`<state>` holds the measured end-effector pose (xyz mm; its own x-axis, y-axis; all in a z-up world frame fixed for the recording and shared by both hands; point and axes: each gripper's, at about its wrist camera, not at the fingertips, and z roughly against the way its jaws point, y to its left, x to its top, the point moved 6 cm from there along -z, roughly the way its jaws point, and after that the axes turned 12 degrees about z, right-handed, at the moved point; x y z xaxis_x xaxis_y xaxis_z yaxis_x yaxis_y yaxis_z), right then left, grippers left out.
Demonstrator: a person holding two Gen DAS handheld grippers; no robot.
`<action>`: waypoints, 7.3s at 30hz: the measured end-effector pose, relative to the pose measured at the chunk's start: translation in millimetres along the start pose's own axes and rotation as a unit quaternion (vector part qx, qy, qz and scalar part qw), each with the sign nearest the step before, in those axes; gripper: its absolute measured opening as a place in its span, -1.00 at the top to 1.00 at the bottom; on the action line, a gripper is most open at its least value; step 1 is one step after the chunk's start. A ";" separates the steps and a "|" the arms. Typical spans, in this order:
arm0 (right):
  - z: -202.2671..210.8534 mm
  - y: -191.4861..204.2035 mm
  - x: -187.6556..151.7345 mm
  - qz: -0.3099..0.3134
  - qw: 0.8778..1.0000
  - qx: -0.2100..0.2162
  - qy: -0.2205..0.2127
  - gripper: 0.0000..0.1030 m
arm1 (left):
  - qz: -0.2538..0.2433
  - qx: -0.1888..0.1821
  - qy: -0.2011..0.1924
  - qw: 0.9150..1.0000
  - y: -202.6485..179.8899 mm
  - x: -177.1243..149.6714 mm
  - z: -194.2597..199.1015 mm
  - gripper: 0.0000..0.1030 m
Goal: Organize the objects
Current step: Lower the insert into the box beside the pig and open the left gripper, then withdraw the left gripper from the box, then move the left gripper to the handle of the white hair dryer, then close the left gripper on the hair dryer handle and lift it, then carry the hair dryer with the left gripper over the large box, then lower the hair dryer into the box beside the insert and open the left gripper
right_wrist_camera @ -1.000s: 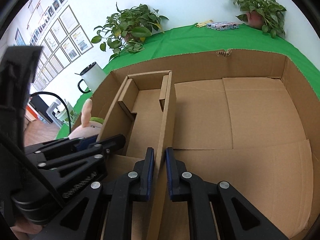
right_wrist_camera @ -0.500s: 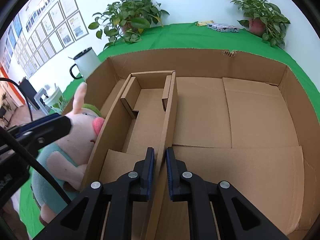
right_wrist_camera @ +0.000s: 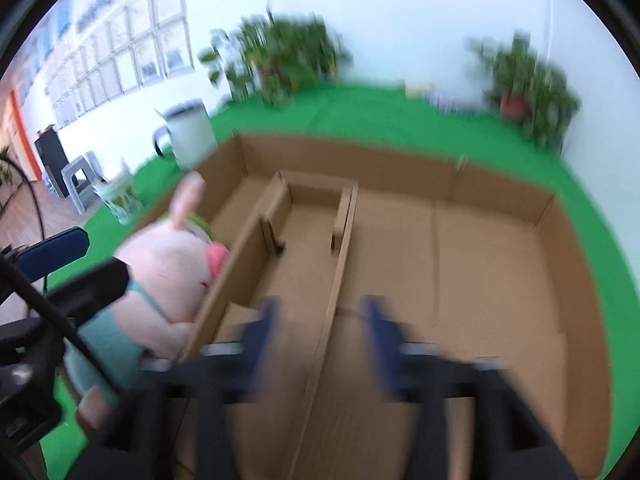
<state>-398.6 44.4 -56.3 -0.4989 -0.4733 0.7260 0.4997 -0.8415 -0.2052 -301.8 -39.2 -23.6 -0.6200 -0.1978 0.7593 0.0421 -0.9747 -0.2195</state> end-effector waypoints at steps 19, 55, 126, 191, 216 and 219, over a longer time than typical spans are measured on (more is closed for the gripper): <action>151.9 -32.9 -99.8 -0.036 0.998 -0.019 -0.043 0.89 | -0.002 -0.002 -0.033 0.999 -25.7 -56.2 75.4 -0.21; 177.4 53.8 -235.0 -0.031 0.990 0.137 0.021 -0.90 | 0.018 -0.133 0.163 0.977 -53.7 -161.3 37.2 -0.54; 236.1 52.4 -160.6 0.004 0.995 0.051 -0.080 0.45 | 0.027 -0.251 0.151 0.956 -123.3 -116.8 88.6 0.38; 30.2 -44.3 -78.7 -0.069 0.992 0.109 0.006 0.45 | 0.044 -0.209 0.262 0.941 -129.0 -33.6 -109.5 0.38; -7.0 -50.5 -106.3 -0.113 0.976 0.179 0.050 0.53 | 0.007 -0.160 0.277 0.947 -124.2 -36.1 -96.9 0.23; -10.4 -48.8 -105.7 -0.108 0.976 0.183 0.053 0.53 | -0.003 -0.156 0.255 0.954 -115.8 -27.0 -80.7 0.23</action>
<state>-377.6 132.8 -129.8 -0.6817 -0.3361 0.6499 0.5843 -0.7847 0.2071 -353.2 87.4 -68.1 -0.9236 -0.0393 0.3814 -0.1476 -0.8816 -0.4482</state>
